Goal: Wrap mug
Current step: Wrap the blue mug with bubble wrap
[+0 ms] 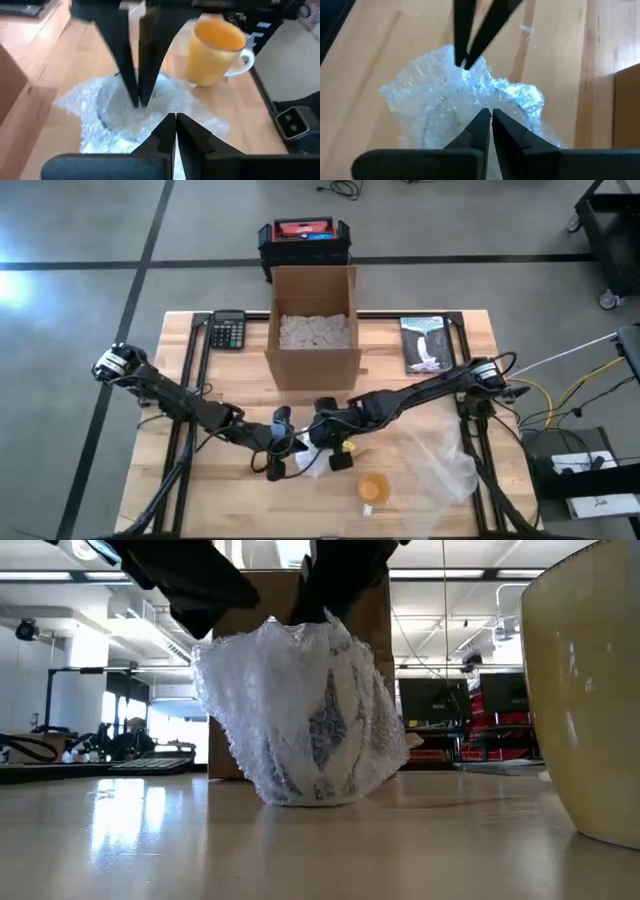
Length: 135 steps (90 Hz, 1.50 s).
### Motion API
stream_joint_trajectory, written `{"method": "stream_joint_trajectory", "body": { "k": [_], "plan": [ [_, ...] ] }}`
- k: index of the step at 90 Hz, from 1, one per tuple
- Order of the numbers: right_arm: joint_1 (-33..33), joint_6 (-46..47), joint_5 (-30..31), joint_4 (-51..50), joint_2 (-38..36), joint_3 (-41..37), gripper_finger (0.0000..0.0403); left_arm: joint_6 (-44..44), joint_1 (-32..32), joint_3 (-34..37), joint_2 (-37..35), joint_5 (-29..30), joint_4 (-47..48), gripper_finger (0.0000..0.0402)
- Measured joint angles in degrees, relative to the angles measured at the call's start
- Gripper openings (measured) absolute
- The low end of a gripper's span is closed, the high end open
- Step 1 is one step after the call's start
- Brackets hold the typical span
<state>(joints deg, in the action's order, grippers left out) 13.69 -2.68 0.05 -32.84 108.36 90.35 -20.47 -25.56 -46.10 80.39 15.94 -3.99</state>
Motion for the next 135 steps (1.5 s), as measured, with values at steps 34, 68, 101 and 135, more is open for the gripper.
{"method": "stream_joint_trajectory", "body": {
  "k": [34, 68, 101, 135],
  "plan": [
    [0.2, 1.3, -0.5, 3.1, 6.1, 0.1, 0.0007, -1.7, -0.3, 0.1, 0.1, 0.0, 3.3, 0.0],
    [0.2, 1.6, -2.1, 1.0, 11.8, 0.3, 0.0007, -4.3, -0.7, 0.2, -0.1, -0.7, 8.4, 0.0],
    [0.2, 1.3, -1.6, -0.1, 11.5, 2.8, 0.0007, -3.1, -0.8, 2.1, 4.8, -3.3, 3.7, 0.0],
    [0.2, 1.0, -1.6, 0.3, 11.6, 3.0, 0.0007, 1.4, -0.8, 1.2, 6.0, -1.0, -4.2, 0.0]
  ]
}}
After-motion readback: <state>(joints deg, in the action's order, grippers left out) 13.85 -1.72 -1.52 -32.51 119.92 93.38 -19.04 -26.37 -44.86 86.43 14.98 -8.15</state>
